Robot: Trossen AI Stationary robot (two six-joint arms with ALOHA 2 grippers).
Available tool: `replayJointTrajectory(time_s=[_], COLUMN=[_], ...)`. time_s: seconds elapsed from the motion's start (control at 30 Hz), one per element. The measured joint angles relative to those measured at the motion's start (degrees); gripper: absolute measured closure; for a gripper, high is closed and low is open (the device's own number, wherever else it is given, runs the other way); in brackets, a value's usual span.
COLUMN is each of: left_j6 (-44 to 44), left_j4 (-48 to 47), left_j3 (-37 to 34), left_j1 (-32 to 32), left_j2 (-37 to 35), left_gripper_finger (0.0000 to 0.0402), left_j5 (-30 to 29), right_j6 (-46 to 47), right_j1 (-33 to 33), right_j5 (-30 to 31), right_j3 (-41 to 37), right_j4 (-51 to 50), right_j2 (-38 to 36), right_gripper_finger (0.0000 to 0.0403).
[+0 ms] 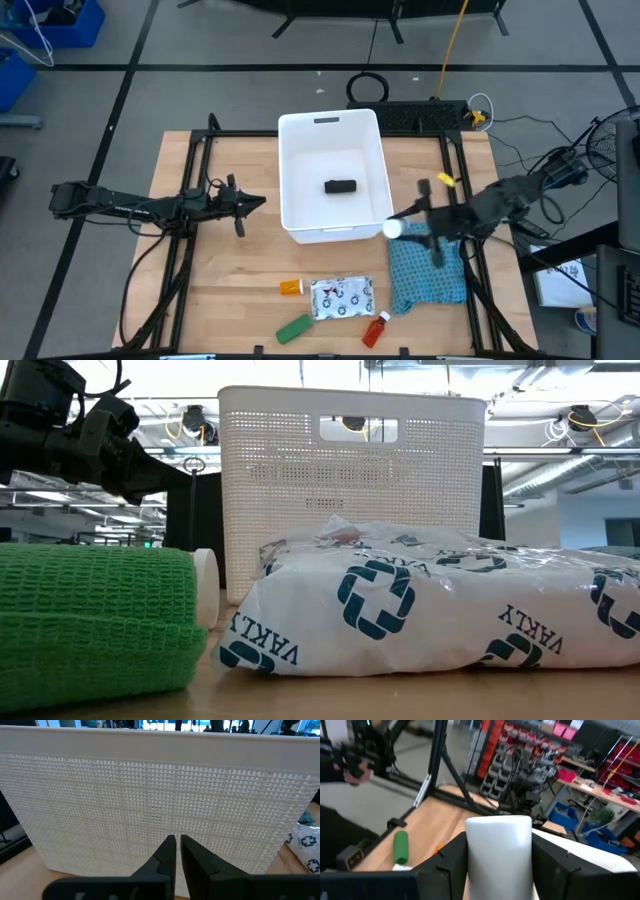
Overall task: Pick & place medical supplies in basket/bin
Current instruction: Put the white pill bottle into the white bin
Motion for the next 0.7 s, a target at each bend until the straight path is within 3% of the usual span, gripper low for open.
replayJointTrajectory(time_s=[0.27,0.4,0.53,0.7], left_j6=[-0.8,-0.5,-0.2,-0.2], left_j4=[0.0,0.0,0.0,0.0], left_j3=[0.0,0.0,0.0,0.0], left_j1=[0.0,0.0,0.0,0.0], left_j2=[0.0,0.0,0.0,0.0], left_gripper_finger=[0.0371,0.0371,0.0371,0.0371], left_j5=[0.2,0.1,-0.1,-0.1], right_j6=[0.2,-1.5,-3.8,-5.5], right_j1=[-0.2,-3.4,-10.0,-23.2], right_j5=[0.3,1.3,-0.1,-2.1], right_j3=[-19.3,-23.1,-17.1,1.4], right_j4=[12.3,24.4,24.1,9.5], right_j2=[-16.0,-15.9,-7.1,7.6], right_gripper_finger=[0.0239,0.0239,0.0239,0.0243])
